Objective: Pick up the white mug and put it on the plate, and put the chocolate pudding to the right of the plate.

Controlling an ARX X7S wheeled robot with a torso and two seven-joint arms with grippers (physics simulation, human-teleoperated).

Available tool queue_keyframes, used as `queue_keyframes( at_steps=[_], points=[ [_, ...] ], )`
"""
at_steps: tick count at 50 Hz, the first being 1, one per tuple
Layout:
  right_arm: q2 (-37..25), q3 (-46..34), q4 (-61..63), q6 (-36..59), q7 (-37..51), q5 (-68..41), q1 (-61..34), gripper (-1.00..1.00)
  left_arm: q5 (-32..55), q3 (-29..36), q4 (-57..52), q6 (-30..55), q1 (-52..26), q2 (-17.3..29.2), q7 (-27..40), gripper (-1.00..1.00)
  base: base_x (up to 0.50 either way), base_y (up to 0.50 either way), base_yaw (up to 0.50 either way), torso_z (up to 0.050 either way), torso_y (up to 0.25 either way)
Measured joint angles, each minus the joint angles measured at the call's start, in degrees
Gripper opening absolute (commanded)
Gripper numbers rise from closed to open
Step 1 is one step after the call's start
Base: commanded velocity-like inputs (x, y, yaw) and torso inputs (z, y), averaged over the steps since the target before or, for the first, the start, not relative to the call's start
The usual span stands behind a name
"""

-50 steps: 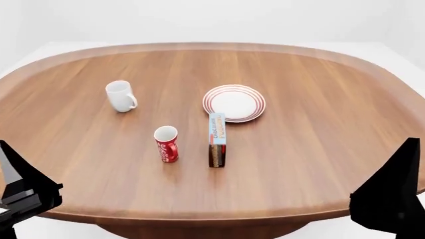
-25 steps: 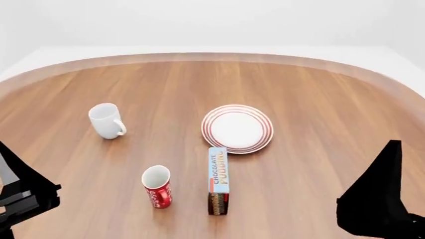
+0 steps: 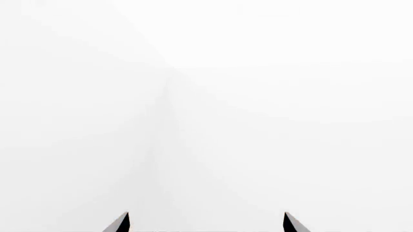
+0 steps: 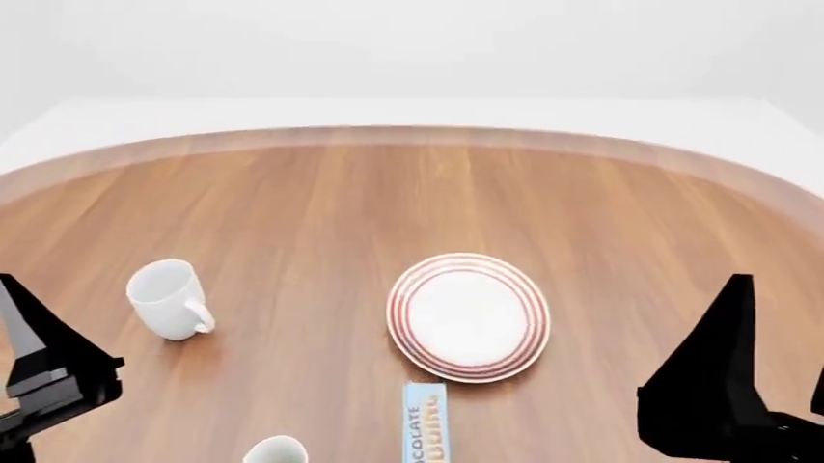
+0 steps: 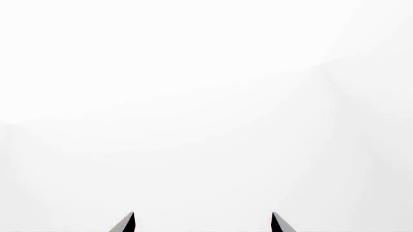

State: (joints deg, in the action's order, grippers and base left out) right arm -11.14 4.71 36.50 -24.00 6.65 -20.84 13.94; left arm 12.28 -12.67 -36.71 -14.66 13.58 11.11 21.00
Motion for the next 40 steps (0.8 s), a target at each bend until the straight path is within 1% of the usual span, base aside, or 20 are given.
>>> queue_keyframes(
  at_steps=[30,36,40],
  points=[
    [-1.0,-1.1,-0.5,-0.8,1.0,0.6,0.1,1.0,-0.4,1.7,0.8,-0.3,0.0,1.0,0.9,1.0,0.5,0.0,0.0,0.0,0.001],
    [-1.2,-1.2,-0.3,-1.1,1.2,0.7,0.2,1.0,-0.4,1.9,0.7,-0.2,0.1,1.2,1.1,1.0,0.08,0.0,0.0,0.0,0.0],
    [-1.2,-1.4,-0.3,-1.4,1.3,1.4,0.2,1.0,-0.4,2.2,0.6,-0.2,0.1,1.3,1.2,1.0,0.01,0.39,0.0,0.0,0.0]
  ],
)
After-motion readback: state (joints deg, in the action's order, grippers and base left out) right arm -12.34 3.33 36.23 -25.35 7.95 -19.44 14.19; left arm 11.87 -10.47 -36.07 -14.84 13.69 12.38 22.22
